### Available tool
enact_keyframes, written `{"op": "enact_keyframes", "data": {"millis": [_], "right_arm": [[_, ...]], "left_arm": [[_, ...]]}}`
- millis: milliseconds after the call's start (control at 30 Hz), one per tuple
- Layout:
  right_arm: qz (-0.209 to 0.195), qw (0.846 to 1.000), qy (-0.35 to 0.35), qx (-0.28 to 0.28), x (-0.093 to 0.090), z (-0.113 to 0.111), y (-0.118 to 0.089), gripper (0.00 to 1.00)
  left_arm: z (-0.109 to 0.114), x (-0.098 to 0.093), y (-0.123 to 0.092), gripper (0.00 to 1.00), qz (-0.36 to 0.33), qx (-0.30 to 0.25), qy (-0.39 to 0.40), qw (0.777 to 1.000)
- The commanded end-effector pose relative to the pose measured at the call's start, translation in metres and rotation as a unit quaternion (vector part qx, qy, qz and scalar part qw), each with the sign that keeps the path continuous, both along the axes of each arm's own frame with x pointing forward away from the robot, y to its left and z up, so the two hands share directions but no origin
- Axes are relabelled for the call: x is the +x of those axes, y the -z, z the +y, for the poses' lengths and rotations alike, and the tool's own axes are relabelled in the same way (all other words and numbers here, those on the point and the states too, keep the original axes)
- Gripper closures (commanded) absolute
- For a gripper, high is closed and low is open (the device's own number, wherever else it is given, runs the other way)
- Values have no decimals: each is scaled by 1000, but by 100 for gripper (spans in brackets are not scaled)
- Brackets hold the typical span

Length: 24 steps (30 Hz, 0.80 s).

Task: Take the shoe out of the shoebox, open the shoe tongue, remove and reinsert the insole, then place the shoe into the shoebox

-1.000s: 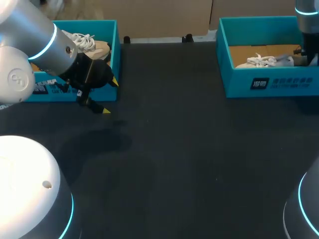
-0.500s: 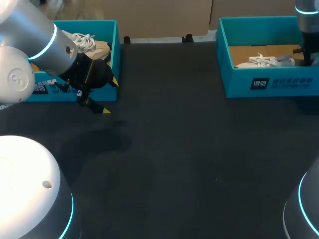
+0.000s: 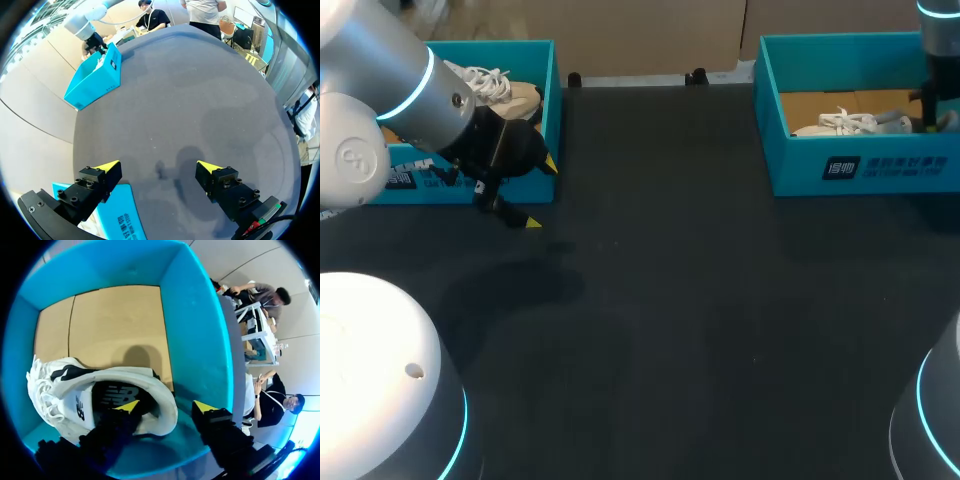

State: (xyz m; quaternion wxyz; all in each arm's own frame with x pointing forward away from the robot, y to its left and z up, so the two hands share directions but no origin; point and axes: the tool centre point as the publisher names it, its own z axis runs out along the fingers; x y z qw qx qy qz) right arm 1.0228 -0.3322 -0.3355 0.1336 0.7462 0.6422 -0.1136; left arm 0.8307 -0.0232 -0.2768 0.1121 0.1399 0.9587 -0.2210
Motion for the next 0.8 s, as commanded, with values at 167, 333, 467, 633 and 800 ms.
{"op": "enact_keyframes", "data": {"millis": [167,333,467,633,800], "right_arm": [[-21,999,-27,13,-8,9,-37,5],[-29,998,-56,26,-13,23,-61,0],[-29,996,-83,33,-20,34,-75,0],[-23,993,-109,38,-31,43,-87,0],[-16,990,-130,43,-44,55,-97,0]], "left_arm": [[0,-1,0,0,0,1,0,1000],[0,-1,0,0,0,1,0,1000],[0,-1,0,0,0,1,0,1000],[0,-1,0,0,0,1,0,1000],[0,-1,0,0,0,1,0,1000]]}}
